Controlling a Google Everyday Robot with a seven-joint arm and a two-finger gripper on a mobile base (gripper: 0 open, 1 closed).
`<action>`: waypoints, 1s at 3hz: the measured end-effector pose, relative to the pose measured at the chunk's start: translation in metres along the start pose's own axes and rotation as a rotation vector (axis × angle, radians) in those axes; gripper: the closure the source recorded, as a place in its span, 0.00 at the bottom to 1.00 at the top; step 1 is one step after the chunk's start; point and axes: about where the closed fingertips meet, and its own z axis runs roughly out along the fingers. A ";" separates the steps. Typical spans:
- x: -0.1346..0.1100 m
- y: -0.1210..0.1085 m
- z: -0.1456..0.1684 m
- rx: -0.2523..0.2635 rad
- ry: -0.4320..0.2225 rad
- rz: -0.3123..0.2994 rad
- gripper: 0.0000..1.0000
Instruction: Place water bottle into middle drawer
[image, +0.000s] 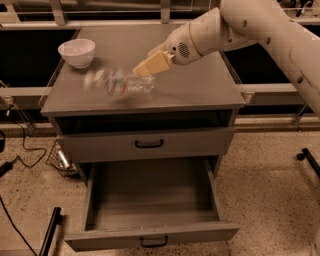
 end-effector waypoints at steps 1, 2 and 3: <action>0.008 0.011 -0.007 0.032 0.016 0.008 0.73; 0.017 -0.001 0.000 0.156 0.061 -0.030 0.96; 0.016 -0.004 0.003 0.167 0.056 -0.037 0.00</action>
Offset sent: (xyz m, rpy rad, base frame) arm 0.0183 -0.0228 -0.0216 -0.1944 -0.1937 -0.2456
